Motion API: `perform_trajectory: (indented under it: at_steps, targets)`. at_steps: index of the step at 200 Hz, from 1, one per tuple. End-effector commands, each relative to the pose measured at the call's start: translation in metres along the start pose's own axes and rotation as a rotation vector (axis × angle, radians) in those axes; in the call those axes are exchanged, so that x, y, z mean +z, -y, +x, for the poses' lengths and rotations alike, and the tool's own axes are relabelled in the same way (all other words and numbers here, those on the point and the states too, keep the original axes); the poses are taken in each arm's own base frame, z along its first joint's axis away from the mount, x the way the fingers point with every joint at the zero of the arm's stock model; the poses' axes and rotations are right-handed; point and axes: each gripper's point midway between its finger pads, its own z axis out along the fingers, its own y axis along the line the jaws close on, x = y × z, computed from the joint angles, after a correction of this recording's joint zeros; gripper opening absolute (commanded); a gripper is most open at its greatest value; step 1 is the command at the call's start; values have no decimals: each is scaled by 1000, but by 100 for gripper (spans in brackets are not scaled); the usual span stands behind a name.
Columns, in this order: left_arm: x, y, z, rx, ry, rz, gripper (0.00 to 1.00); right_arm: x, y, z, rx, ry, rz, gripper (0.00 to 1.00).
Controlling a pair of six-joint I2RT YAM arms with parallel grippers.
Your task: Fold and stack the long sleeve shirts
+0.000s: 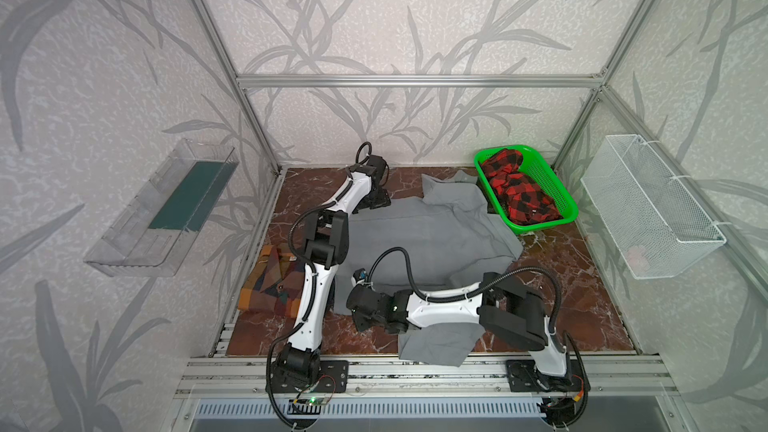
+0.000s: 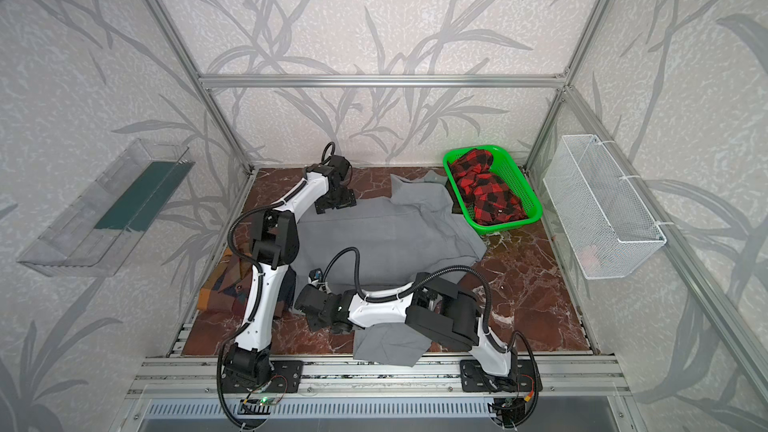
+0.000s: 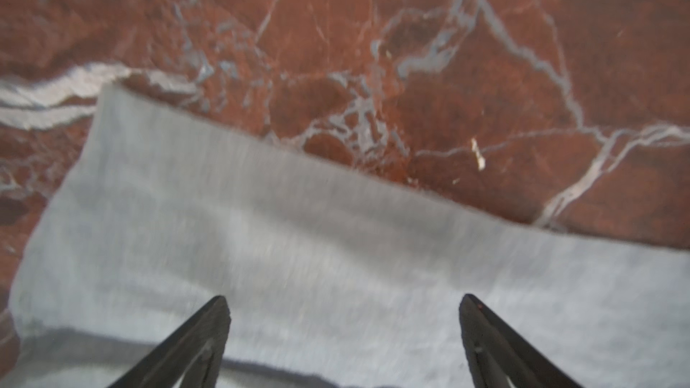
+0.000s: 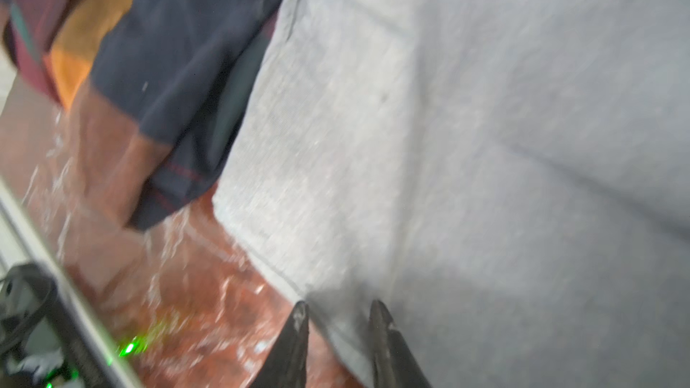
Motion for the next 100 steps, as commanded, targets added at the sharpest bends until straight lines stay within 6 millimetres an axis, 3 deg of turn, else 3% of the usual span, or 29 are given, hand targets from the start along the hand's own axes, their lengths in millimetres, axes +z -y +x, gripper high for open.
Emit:
perform_trajectory:
  at_steps: [1, 33, 52, 79, 83, 97, 100]
  targets:
    - [3, -5, 10, 50, -57, -35, 97, -13, 2, 18, 2, -55, 18, 30]
    - [-8, -7, 7, 57, -53, -32, 97, -53, 10, -15, -12, 47, 36, 30]
    - [-23, -5, 3, 51, -39, -13, 97, -81, 31, -42, -14, 108, 63, 34]
    - [-47, 4, 1, 38, -24, 42, 97, -106, 98, -65, 34, 117, 171, 40]
    - [-50, 5, 2, 39, -26, 48, 97, -118, 106, -74, 48, 139, 173, 40]
    - [-61, 10, 8, 40, -28, 68, 97, -133, 154, -84, 71, 169, 276, 41]
    - [-63, 10, 10, 41, -29, 72, 97, -136, 172, -88, 92, 178, 307, 42]
